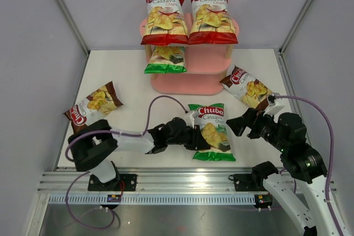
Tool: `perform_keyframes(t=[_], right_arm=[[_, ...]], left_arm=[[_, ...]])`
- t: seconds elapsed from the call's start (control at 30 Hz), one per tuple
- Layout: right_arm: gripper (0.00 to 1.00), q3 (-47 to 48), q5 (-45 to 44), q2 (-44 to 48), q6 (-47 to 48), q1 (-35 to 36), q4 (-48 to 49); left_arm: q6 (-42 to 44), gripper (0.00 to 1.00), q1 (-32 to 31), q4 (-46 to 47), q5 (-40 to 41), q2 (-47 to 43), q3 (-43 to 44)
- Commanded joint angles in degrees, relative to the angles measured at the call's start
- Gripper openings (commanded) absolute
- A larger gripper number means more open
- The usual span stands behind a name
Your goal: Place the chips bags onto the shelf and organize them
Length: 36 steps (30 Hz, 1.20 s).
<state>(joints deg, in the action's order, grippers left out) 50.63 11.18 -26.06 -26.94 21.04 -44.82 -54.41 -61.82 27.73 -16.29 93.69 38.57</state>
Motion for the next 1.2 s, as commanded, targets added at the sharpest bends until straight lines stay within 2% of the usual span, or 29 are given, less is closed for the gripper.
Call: perform_keyframes(t=[0.0, 0.13, 0.3, 0.4, 0.53, 0.63, 0.77, 0.87, 1.0, 1.07, 1.17], right_arm=[[0.99, -2.63, 1.90, -0.92, -3.11, -0.03, 4.82], [1.00, -10.26, 6.21, 0.66, -11.80, -0.03, 11.93], [0.99, -19.77, 17.26, 1.37, -23.14, -0.03, 30.20], [1.00, -23.99, 23.42, -0.56, -27.81, 0.06, 38.56], [0.99, -27.86, 31.70, -3.11, -32.90, 0.06, 50.86], [0.99, -29.79, 35.40, -5.74, -35.63, 0.06, 60.96], [1.00, -31.03, 36.02, -7.77, -34.15, 0.76, 67.20], [0.99, -30.77, 33.04, -9.53, -32.31, 3.91, 69.34], [1.00, -29.10, 24.53, -14.79, -27.48, 11.46, 70.56], [0.99, -28.92, 21.79, -18.48, -26.85, 15.95, 73.89], [0.99, -28.57, 19.50, -22.27, -26.06, 18.95, 79.59]], left_arm=[[1.94, 0.17, -0.05, 4.88, 9.86, -11.66, -5.68], [2.82, 0.15, -0.05, 4.01, 20.12, -24.76, -13.07], [3.44, 0.14, -0.14, -1.00, 28.32, -41.70, -18.51], [4.22, 0.13, -0.49, -5.39, 32.72, -50.93, -19.32], [6.68, 0.13, -0.67, -11.63, 37.55, -58.51, -17.66], [8.27, 0.13, -0.67, -13.92, 38.44, -60.37, -15.90], [8.45, 0.13, -0.67, -12.36, 37.65, -60.56, -14.75], [7.92, 0.13, -0.76, -8.50, 36.08, -59.95, -14.58], [8.09, 0.14, -0.75, -4.18, 32.30, -56.96, -13.26], [7.66, 0.14, -0.67, -2.25, 30.28, -55.90, -12.90], [5.90, 0.14, -0.93, 0.13, 28.16, -53.79, -12.99]])
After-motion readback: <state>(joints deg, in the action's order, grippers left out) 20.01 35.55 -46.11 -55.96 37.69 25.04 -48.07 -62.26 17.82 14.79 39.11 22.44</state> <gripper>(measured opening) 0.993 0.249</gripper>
